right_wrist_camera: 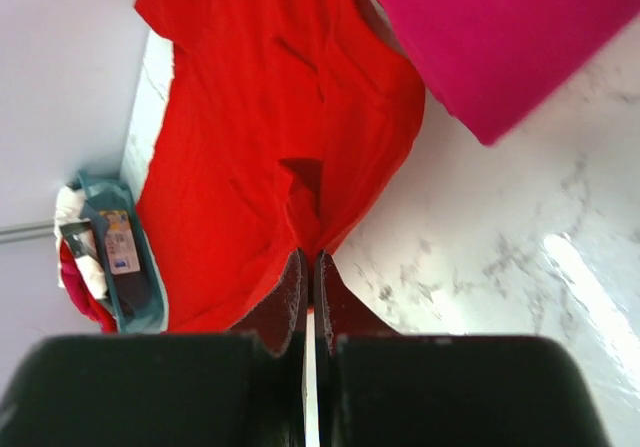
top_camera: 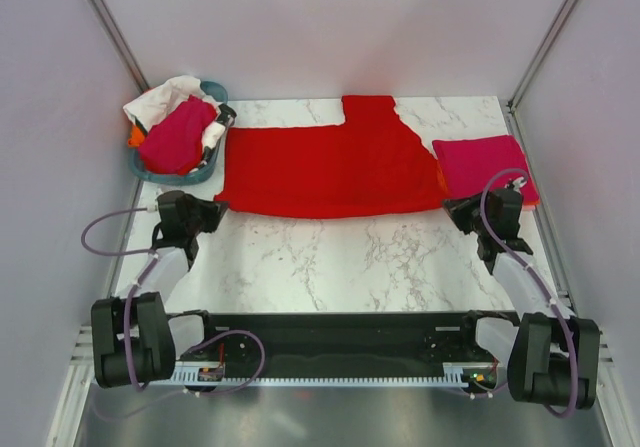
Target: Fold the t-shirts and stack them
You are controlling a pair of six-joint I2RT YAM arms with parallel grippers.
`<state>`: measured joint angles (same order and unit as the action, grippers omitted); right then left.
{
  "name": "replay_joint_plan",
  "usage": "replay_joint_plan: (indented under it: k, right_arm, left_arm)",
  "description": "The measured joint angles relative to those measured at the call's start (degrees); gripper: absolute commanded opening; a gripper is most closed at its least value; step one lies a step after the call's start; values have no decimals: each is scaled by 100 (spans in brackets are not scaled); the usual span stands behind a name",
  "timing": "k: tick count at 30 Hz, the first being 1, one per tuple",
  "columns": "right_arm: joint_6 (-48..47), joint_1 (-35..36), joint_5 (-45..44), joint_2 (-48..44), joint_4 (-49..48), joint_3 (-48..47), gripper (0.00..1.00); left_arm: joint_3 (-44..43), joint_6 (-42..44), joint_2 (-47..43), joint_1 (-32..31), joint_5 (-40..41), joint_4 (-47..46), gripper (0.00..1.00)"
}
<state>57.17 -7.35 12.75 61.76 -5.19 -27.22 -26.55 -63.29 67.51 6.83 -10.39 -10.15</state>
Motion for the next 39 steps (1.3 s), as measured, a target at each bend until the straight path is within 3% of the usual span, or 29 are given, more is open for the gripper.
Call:
replay_joint_plan:
  k: [12, 14, 17, 20, 21, 24, 27, 32, 39]
  right_arm:
    - [35, 13, -382, -1818, 1445, 1082, 0]
    - [87, 11, -490, -2208, 1766, 1139, 18]
    - [157, 11, -586, -2708, 2205, 1178, 46]
    - [181, 11, -669, -3163, 2533, 1204, 59]
    - [179, 11, -688, -3309, 2623, 1204, 61]
    - [70, 11, -778, -3517, 2761, 1161, 62]
    - [-216, 11, -828, -3156, 2820, 870, 59]
    - [-855, 138, -763, -1604, 2509, 28, 48]
    - [-1464, 807, -767, 133, 1878, -903, 49]
  left_arm:
    - [885, 46, -997, 313, 85, 603, 2]
    - [997, 55, -1176, 313, 105, 752, 2]
    - [1147, 52, -1493, 313, 166, 1051, 23]
    - [1217, 76, -1845, 321, 293, 1502, 45]
    - [1217, 92, -1967, 323, 341, 1665, 57]
    - [1176, 181, -2393, 330, 514, 2157, 82]
    - [920, 317, -2785, 334, 654, 2649, 83]
    - [197, 789, -2959, 332, 616, 2968, 83]
    - [-238, 1408, -2114, -160, -273, 2214, 84]
